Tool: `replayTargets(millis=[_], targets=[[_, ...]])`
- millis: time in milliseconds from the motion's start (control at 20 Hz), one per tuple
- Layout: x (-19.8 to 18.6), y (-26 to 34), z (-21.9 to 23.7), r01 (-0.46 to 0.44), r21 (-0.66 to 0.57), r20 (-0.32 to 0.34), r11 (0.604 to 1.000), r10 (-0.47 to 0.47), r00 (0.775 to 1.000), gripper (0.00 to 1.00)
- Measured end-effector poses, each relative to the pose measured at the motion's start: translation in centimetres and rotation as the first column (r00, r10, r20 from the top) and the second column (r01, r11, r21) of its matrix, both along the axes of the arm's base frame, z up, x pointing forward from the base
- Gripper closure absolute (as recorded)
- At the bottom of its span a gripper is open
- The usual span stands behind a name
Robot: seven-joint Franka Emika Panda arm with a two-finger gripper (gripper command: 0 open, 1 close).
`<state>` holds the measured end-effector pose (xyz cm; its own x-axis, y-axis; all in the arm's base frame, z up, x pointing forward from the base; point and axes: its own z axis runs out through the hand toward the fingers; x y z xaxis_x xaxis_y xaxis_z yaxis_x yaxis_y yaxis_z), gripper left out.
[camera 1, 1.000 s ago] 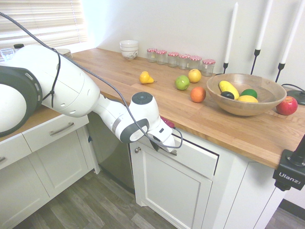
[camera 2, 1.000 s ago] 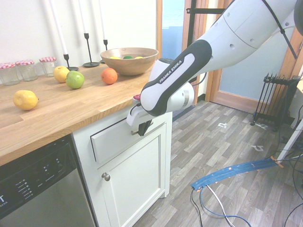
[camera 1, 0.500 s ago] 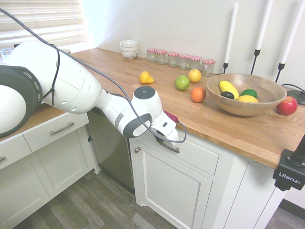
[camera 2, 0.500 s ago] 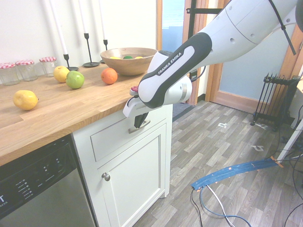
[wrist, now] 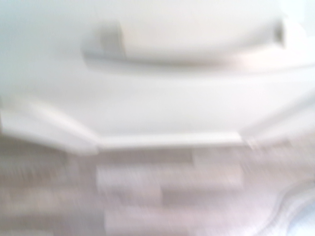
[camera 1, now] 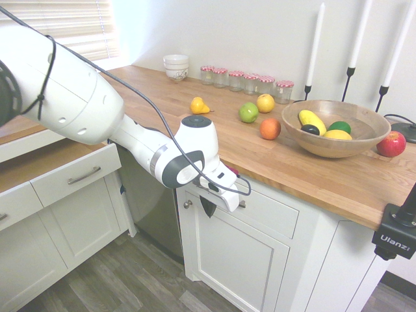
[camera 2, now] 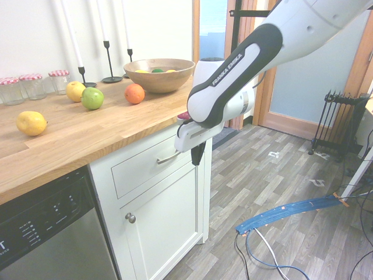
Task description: Close the drawer
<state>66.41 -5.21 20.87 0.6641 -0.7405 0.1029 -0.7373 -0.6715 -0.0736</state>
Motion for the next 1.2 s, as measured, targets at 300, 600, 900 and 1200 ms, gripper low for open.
replayTargets(millis=[300,600,900,1200], targets=[[-7.4,-1.1,5.3,-0.020,-0.003,-0.042,1.000,0.020,0.999,1.00],[-15.4,-2.2,8.9,-0.007,0.016,-0.046,1.000,0.007,0.999,0.00],[-17.9,-3.0,10.6,-0.002,0.019,-0.027,1.000,0.002,1.000,0.00],[-18.5,-3.0,11.0,-0.003,0.020,-0.021,1.000,0.004,1.000,0.00]])
